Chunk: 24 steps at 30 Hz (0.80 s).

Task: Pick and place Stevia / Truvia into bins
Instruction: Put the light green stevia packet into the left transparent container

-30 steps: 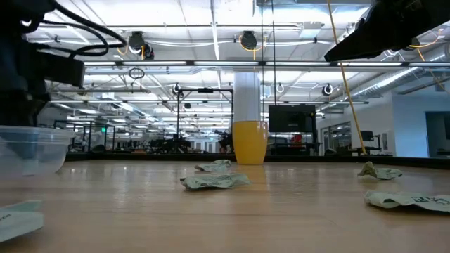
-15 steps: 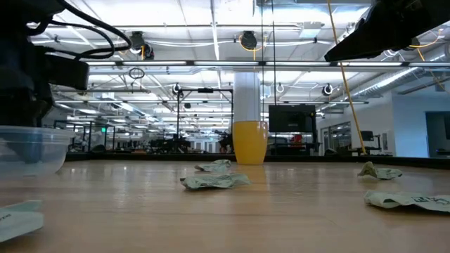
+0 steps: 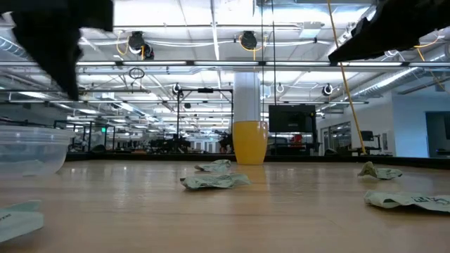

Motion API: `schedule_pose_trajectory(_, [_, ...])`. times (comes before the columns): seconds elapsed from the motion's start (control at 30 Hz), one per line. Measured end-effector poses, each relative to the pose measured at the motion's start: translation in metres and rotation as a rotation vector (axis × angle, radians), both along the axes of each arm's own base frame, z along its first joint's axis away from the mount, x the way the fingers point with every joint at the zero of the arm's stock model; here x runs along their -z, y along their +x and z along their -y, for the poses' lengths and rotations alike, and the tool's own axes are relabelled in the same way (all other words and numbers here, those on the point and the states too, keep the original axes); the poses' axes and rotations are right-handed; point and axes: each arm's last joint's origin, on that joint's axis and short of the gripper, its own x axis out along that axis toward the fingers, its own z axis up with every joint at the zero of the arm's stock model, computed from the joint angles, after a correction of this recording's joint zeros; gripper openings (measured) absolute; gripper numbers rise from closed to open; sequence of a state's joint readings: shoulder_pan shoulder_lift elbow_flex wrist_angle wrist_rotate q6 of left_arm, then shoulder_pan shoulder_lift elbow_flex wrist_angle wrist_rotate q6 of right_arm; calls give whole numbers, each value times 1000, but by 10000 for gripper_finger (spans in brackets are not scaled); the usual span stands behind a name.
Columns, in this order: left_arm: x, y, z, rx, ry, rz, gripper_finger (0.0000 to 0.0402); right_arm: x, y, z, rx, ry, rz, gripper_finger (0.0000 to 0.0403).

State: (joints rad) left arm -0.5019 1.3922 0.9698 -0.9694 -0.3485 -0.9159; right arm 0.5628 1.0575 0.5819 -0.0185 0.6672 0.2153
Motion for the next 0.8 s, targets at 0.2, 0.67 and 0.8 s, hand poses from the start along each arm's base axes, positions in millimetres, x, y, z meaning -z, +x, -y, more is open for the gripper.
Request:
schedule_pose_trajectory(0.2, [-18,34,-18,28,132,255,122,2,1,0,-25,-20,-19,91])
schedule_pose_trajectory(0.67, [43,128,-109,77,285,448,122,8,5,1,-98,-118,-74,156])
schedule_pose_trajectory(0.8, [69,138,-135,64,367,381,122,8,6,2,-94,-119,-75,169])
